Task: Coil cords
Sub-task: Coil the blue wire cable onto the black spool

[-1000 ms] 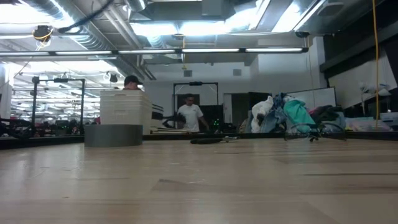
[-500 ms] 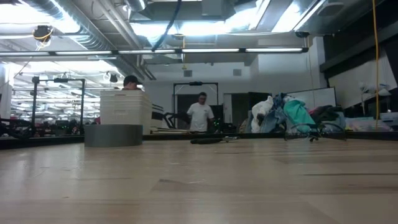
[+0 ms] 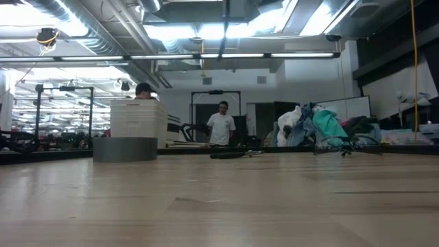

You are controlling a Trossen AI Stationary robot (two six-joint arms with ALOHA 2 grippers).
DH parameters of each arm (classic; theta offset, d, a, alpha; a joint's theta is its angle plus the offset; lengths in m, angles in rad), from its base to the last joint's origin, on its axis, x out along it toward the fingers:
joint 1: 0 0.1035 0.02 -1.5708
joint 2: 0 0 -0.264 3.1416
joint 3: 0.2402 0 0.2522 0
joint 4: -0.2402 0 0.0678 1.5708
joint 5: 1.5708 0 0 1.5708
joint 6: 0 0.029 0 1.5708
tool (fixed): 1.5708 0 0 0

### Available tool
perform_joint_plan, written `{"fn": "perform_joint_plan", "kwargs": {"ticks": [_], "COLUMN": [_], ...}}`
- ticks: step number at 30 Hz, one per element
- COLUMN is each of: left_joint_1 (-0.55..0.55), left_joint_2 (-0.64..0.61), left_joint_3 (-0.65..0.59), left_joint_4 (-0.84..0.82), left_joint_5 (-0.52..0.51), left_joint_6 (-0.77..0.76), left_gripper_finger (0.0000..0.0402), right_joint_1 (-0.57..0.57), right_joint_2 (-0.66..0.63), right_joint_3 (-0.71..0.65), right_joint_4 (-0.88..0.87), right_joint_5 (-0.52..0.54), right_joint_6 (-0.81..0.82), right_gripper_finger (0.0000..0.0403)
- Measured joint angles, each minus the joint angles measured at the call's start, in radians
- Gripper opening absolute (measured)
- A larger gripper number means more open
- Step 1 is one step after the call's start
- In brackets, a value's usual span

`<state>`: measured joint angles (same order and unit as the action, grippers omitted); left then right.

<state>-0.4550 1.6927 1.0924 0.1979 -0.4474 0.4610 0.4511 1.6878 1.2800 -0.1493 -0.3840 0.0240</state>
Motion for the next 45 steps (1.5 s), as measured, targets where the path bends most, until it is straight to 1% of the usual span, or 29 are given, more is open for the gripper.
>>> {"fn": "perform_joint_plan", "kwargs": {"ticks": [5,12,17,23,26,28,32,34,37,39,43,45], "left_joint_1": [0.021,0.032,0.027,0.010,-0.004,-0.015,-0.045,-0.063,-0.095,-0.120,-0.171,-0.200], "left_joint_2": [0.050,0.081,0.081,0.081,0.081,0.081,0.072,0.057,0.017,-0.018,-0.104,-0.141], "left_joint_3": [0.000,0.000,0.000,0.000,0.000,0.000,0.000,0.000,0.000,0.000,0.000,0.000], "left_joint_4": [0.048,0.045,0.010,-0.023,-0.048,-0.084,-0.190,-0.266,-0.382,-0.451,-0.568,-0.570], "left_joint_5": [0.026,0.026,0.026,0.013,-0.003,-0.047,-0.211,-0.243,-0.247,-0.245,-0.245,-0.246], "left_joint_6": [-0.005,-0.023,-0.035,-0.044,-0.043,-0.041,-0.063,-0.077,-0.131,-0.197,-0.372,-0.477], "left_gripper_finger": [0.0045,0.0045,0.0045,0.0045,0.0045,0.0045,0.0045,0.0045,0.0045,0.0045,0.0045,0.0045], "right_joint_1": [0.001,0.002,0.002,0.001,0.001,0.001,0.000,0.000,0.000,0.000,0.000,0.000], "right_joint_2": [0.000,0.000,0.000,0.000,0.000,0.000,0.000,0.000,-0.012,-0.032,-0.080,-0.102], "right_joint_3": [0.000,0.000,0.000,0.000,0.000,0.000,0.000,0.000,0.000,0.000,0.000,0.000], "right_joint_4": [0.009,0.018,0.000,-0.044,-0.033,-0.033,-0.021,-0.005,0.009,0.013,0.012,0.015], "right_joint_5": [-0.039,-0.078,-0.085,-0.133,-0.155,-0.168,-0.209,-0.238,-0.274,-0.283,-0.289,-0.269], "right_joint_6": [-0.002,-0.002,-0.002,-0.002,-0.002,-0.002,-0.003,-0.002,0.004,0.006,0.003,-0.001], "right_gripper_finger": [0.0001,0.0001,0.0001,0.0001,0.0001,0.0001,0.0001,0.0001,0.0001,0.0001,0.0001,0.0001]}}
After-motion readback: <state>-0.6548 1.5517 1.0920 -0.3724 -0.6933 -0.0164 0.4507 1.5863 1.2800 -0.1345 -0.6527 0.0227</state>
